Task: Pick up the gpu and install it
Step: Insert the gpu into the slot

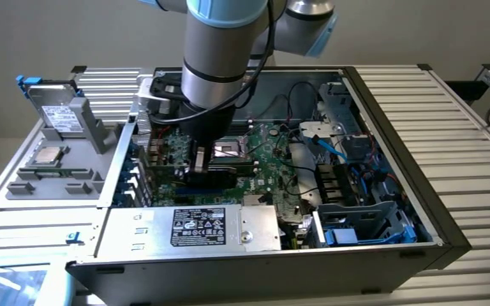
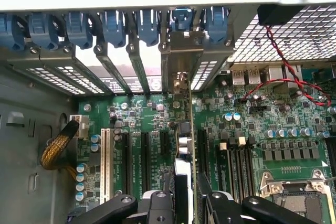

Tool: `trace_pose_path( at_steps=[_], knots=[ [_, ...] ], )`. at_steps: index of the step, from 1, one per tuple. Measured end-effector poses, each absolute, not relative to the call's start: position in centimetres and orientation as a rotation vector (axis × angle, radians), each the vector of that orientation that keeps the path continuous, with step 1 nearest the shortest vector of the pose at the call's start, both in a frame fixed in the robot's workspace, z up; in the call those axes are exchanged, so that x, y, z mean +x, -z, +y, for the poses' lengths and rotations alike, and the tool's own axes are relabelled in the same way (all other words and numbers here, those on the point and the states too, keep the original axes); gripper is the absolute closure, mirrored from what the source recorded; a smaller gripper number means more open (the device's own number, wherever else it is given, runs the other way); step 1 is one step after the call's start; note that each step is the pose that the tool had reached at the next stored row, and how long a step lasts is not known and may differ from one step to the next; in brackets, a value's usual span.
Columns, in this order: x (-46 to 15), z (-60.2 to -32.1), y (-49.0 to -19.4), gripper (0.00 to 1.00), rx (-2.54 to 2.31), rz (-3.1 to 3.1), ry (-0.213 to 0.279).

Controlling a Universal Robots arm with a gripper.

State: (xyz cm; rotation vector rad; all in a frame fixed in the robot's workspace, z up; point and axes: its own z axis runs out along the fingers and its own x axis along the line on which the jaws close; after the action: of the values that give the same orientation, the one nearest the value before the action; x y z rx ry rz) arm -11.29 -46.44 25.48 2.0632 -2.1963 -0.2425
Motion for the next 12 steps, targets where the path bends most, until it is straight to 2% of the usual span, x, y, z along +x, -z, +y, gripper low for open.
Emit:
trace_pose_path(
  at_steps=[12],
  knots=[
    [-11.12,-46.44,-25.48,0.72,2.066,-2.192,0.243]
  ],
)
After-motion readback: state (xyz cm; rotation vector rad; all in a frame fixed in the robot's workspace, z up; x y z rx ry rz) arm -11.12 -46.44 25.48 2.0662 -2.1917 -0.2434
